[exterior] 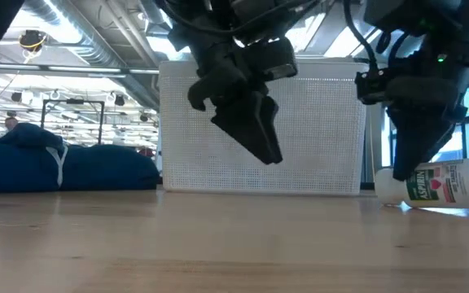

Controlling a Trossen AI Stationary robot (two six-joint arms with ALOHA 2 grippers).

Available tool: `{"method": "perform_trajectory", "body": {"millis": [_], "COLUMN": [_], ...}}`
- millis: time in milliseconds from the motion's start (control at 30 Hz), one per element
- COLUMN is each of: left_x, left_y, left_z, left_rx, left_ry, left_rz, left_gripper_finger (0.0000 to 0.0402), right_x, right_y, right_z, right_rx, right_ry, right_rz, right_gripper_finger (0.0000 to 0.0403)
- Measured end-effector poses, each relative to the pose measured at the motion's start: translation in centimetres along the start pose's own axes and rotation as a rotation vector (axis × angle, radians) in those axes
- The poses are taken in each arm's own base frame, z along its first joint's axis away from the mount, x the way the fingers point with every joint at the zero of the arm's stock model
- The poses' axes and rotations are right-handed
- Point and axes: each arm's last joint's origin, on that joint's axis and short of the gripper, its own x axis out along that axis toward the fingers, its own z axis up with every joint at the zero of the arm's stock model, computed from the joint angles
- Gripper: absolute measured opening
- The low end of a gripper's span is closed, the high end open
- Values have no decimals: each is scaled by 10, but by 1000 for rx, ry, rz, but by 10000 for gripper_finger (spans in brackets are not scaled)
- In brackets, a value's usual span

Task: Pick & place medical supplies in basket/bin
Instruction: Put the white and green pill bottle into the white bin

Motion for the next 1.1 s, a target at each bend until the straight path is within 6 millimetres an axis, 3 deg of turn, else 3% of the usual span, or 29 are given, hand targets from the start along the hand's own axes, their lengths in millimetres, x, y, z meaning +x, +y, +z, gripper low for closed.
{"method": "perform_trajectory", "body": {"millis": [200,533,700,900,1100], "left_x": [-1,-14,-22,-21,-29], "left_y": [-3,-17,-25,-39,-52], "left_z": [-11,-47,-58,-65,-94], "left_rx": [-62,-304,-360,-302,-389], "left_ry": [118,542,709,709,574], "left_rz": [-32,-80,0,-55,-136], "left_gripper_finger": [216,214,214,214,214], "right_x": [4,18,19,19,23], "right_y": [1,8,9,9,12], "right_z": [4,7,7,7,9], "right_rx": [2,-30,-75,-80,-124], "right_ry": [34,88,78,78,56], "right_rz": [37,100,117,116,136], "right_gripper_finger": [232,233,233,233,232]}}
